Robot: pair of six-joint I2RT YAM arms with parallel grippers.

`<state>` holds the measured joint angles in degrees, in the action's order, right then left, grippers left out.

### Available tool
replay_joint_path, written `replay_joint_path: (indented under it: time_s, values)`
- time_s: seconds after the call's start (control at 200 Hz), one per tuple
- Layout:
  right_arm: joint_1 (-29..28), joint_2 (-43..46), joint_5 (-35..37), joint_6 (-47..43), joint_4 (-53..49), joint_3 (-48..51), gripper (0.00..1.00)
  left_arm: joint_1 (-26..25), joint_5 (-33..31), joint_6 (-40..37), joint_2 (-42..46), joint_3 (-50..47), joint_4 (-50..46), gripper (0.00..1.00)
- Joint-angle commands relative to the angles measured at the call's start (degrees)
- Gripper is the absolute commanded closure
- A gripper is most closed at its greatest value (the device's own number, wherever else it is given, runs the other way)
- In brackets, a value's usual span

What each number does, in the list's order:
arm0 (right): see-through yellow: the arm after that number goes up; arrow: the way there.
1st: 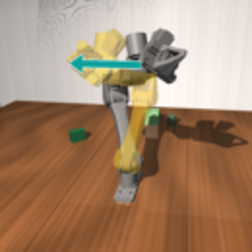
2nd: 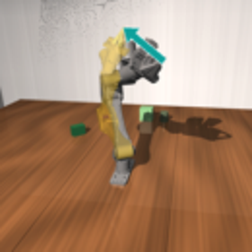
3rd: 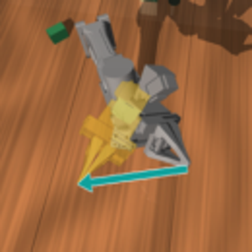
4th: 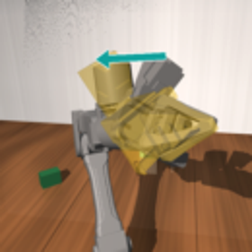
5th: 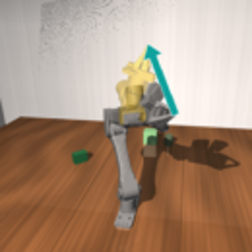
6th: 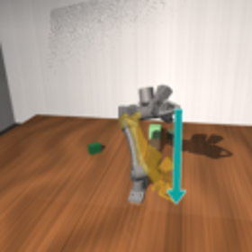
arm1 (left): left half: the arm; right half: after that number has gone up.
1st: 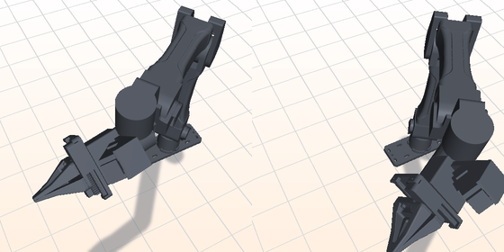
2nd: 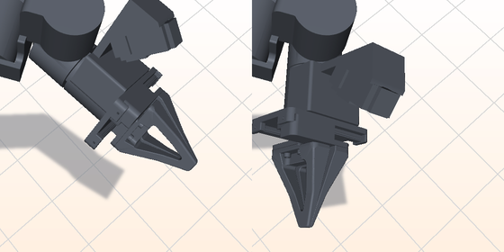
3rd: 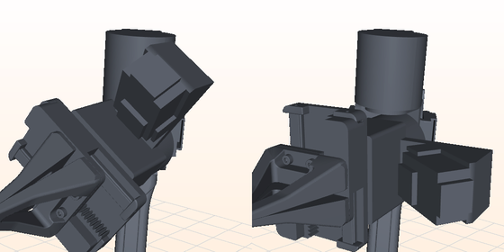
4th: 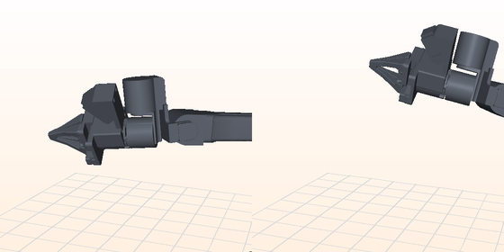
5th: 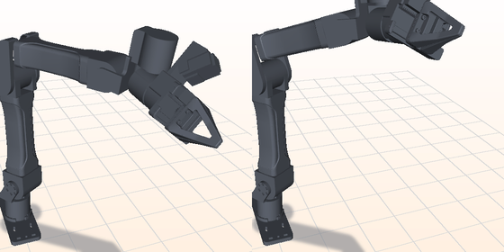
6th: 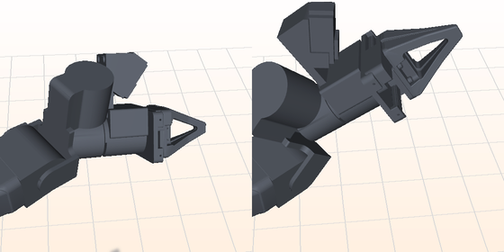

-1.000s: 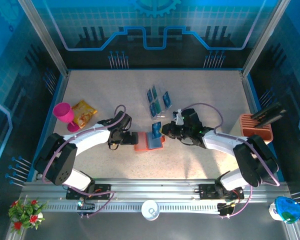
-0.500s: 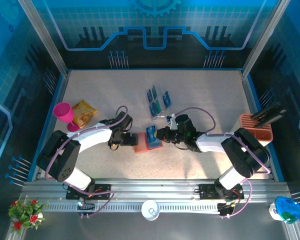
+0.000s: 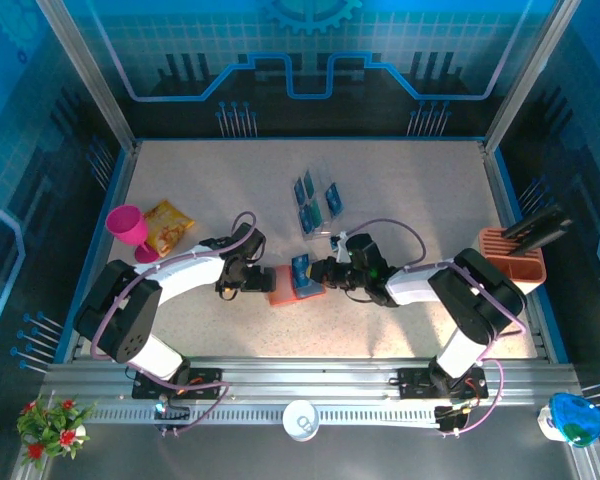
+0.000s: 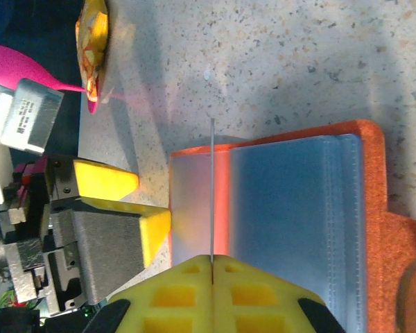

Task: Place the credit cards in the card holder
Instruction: Insert the credit card into the card slot.

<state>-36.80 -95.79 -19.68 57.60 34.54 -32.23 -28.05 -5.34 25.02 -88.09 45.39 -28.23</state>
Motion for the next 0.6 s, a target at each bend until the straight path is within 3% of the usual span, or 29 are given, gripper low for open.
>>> replay_joint_path:
  time_s: [0.0,0.595]
  values:
    - [-1.0,-1.6,0.79,0.53,3.13,0.51,1.0,-0.54,-0.72,-0.93,-0.57,0.4,-3.15,0.01]
    - [-1.62,-4.97,-0.83,2.78,6.85,0.9,1.0,-0.74,-0.2,-1.72,-0.32,0.27,-2.62,0.01]
